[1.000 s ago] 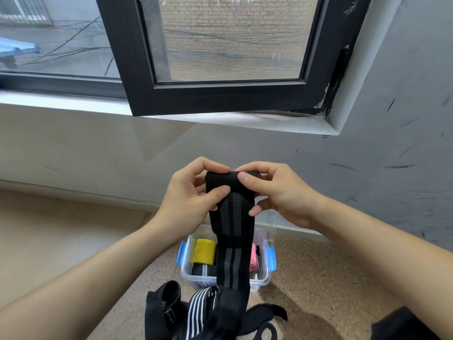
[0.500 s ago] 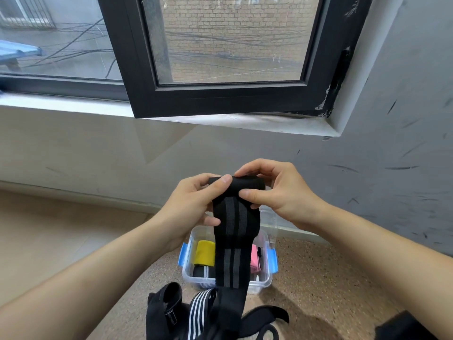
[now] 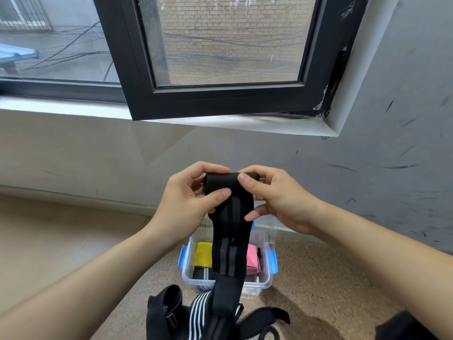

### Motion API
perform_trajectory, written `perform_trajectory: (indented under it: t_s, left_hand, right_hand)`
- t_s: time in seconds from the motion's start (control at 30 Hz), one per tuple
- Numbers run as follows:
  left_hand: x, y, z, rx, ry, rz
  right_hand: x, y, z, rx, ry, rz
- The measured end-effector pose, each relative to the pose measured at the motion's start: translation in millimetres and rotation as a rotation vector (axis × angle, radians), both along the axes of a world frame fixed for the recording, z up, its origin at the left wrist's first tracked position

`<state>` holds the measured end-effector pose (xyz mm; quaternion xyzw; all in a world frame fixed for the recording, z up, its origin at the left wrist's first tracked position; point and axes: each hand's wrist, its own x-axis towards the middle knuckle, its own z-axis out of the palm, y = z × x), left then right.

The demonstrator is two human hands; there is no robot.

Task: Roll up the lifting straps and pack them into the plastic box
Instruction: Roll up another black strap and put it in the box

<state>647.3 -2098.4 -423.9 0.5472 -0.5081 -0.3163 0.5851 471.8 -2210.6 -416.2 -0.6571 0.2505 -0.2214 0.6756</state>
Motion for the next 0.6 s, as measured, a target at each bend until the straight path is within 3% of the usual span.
perform_trajectory:
  t_s: [0.13,0.37,0.6]
  left_hand:
    - [1.8,0.6,0.7,-0.006,-0.047,0.008]
    - [1.0,1.3,8.0,0.323,0.162,-0.093]
    - [3.4,-1.0,4.6,0.255,0.129,-0.038]
  right_hand:
    - [0.3,1.0,0.5,0.020,-0.050,-0.012]
    - [-1.8,2.1,3.0,-0.006,-0.068,-0.045]
    - [0.4,3.1,1.8,-0.136,-0.016,-0.045]
